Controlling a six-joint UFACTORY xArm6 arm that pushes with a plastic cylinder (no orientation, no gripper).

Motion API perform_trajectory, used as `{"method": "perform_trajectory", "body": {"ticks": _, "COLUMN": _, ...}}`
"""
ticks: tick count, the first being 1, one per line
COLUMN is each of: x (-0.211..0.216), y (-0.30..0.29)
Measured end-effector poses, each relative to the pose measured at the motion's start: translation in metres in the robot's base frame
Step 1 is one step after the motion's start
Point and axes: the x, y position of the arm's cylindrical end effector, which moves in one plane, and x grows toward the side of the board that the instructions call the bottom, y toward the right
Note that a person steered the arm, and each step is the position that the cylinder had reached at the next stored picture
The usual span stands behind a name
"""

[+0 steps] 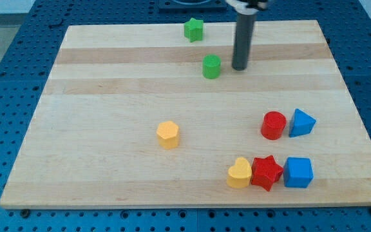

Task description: Slide the green circle towards the top center

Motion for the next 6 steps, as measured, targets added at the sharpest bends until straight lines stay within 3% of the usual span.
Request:
{"method": "perform_trajectory", "body": {"ticks": 2, "x": 0.000, "y": -0.035}}
{"method": "perform_trajectory", "body": {"ticks": 4, "x": -0.051, "y": -0.100}}
{"method": "perform_trajectory", "body": {"ticks": 6, "x": -0.022, "y": -0.013}}
